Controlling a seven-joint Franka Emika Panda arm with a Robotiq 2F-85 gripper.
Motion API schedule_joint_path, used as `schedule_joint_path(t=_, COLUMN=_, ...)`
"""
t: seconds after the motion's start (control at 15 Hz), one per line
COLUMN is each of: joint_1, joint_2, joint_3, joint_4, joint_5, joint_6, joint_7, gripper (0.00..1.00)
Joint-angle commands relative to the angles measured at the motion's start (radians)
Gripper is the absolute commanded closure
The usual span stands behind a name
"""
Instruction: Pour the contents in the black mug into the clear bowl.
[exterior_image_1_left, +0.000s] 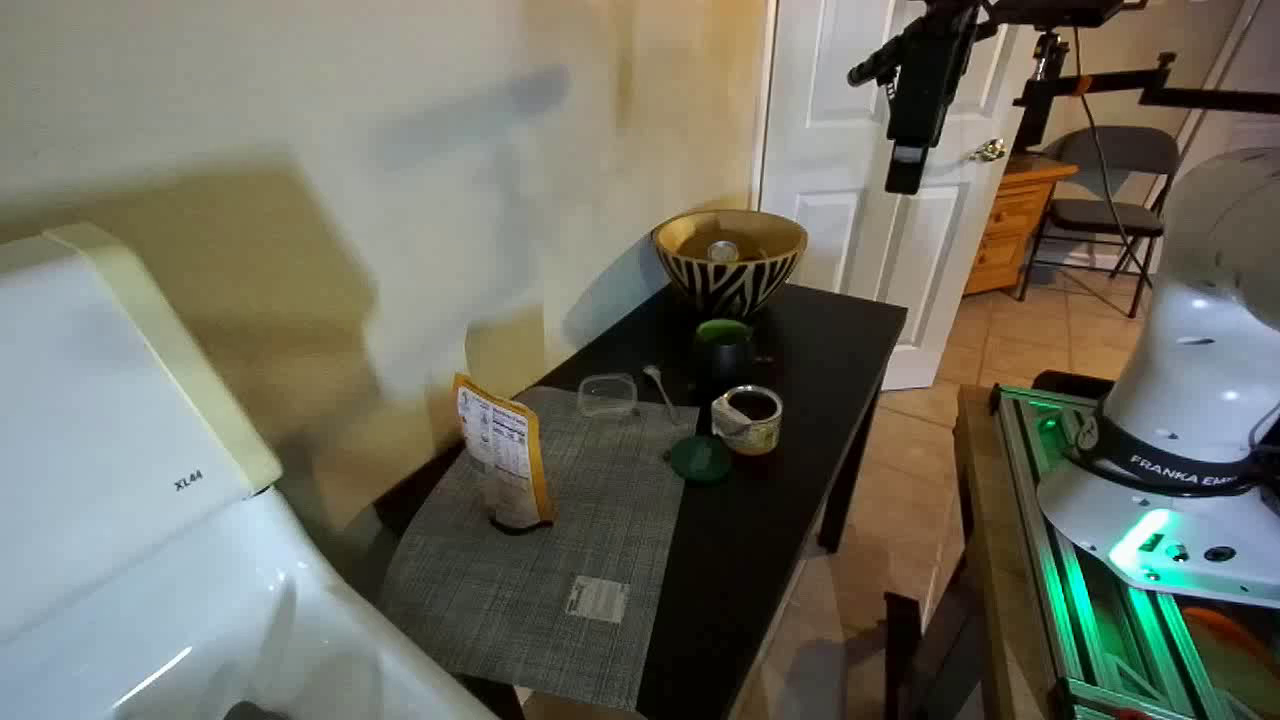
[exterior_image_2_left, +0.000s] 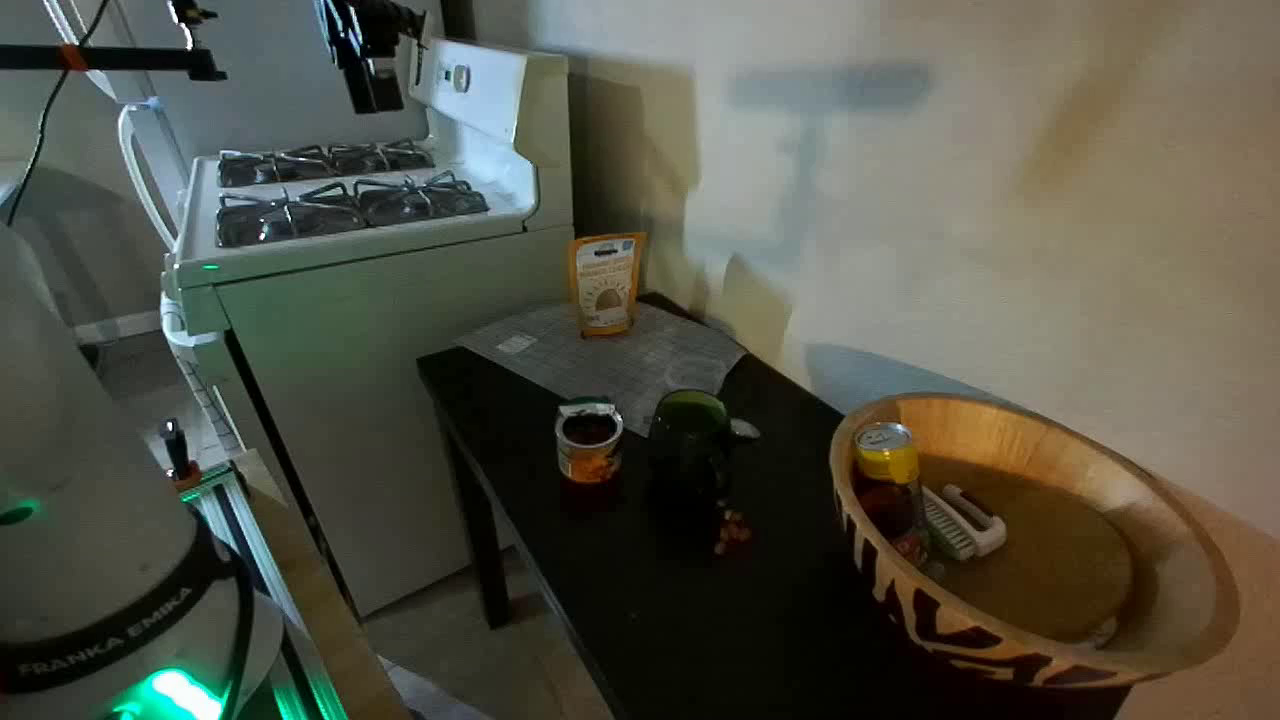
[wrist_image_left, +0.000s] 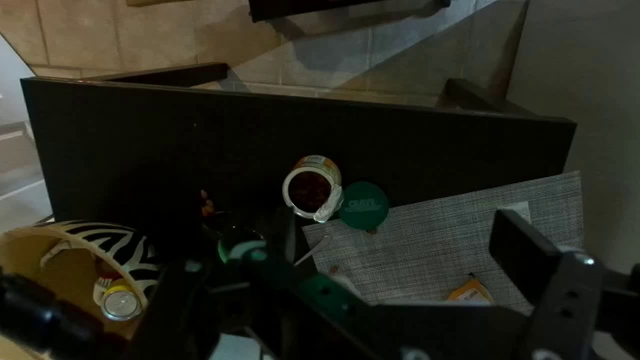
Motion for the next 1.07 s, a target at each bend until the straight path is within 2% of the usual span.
schedule_joint_path(t=0.0, joint_1=0.008, joint_2=0.003, joint_3=-0.006, joint_4=0.002, joint_5=-0.004, joint_6=-0.002, joint_7=0.004, gripper=0.00)
schedule_joint_path(t=0.8, joint_1=0.008, joint_2=0.003, joint_3=-0.006, joint_4=0.002, joint_5=-0.005, joint_6=-0.002, joint_7=0.004, gripper=0.00)
schedule_joint_path(t=0.87, joint_1=-0.006, joint_2=-0.008, joint_3=0.002, joint_4=-0.014, joint_5=-0.030, joint_6=0.020, joint_7=0.020, gripper=0.00)
schedule_joint_path(t=1.0, joint_1=-0.014, joint_2=-0.015, joint_3=-0.036, joint_4=-0.044, joint_5=-0.068, joint_6=0.046, joint_7=-0.025, gripper=0.00)
